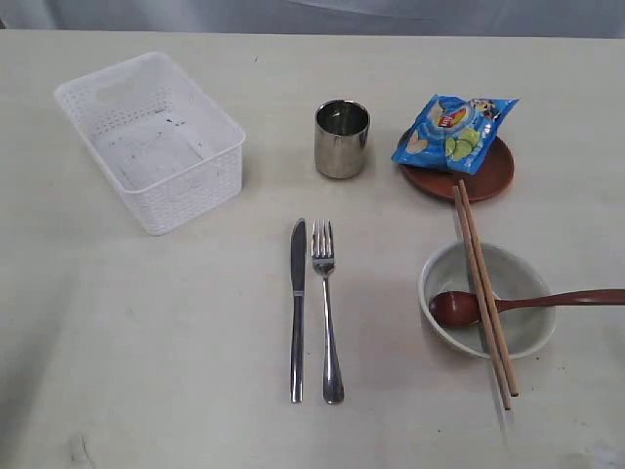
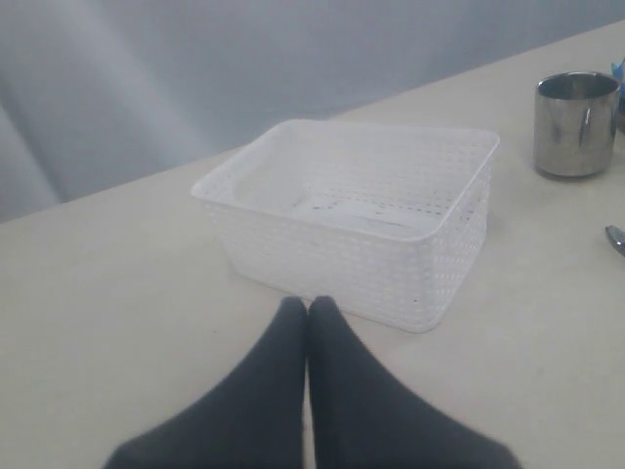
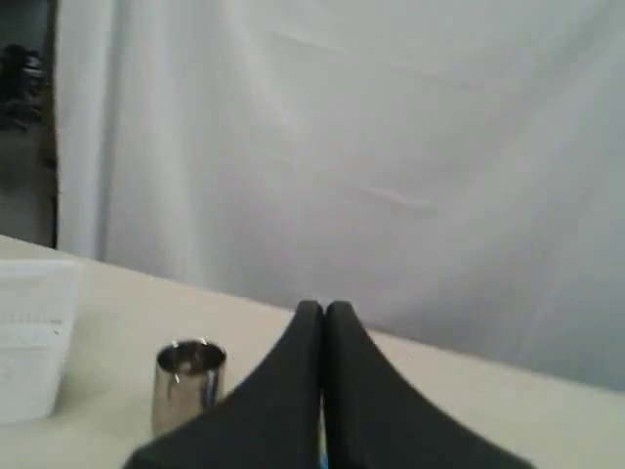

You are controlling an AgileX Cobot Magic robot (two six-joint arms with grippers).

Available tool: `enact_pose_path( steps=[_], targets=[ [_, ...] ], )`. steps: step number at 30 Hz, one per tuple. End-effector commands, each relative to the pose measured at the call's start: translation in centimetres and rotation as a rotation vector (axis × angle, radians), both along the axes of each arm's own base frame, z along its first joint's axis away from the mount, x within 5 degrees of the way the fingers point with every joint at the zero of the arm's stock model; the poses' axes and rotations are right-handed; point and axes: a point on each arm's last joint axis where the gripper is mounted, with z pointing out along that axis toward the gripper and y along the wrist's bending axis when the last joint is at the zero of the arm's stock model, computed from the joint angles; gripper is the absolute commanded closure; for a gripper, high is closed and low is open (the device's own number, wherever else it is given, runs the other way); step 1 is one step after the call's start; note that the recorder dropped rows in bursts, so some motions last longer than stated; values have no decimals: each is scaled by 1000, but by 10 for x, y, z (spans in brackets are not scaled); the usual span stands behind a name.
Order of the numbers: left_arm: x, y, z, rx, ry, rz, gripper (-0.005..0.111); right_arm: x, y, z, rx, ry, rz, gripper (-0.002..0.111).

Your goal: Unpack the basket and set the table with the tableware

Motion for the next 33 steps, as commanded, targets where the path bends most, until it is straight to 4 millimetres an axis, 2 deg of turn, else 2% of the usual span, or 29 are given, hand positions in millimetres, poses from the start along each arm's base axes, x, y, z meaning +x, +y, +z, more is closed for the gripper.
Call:
enact_pose_path(
  steps=[1, 2, 13, 33],
  targets=[
    [0, 0, 0, -10, 2, -4, 107, 10, -4, -40, 89, 135, -123, 109],
    [0, 0, 0, -10, 2, -4, 107, 11, -5, -48, 93, 159, -149, 109],
    [0, 0, 0, -5, 0, -3, 107, 10, -7, -65, -2, 308, -194, 109],
    [0, 0, 0, -5, 0, -3, 107, 9, -7, -67, -2, 338, -189, 109]
  ],
)
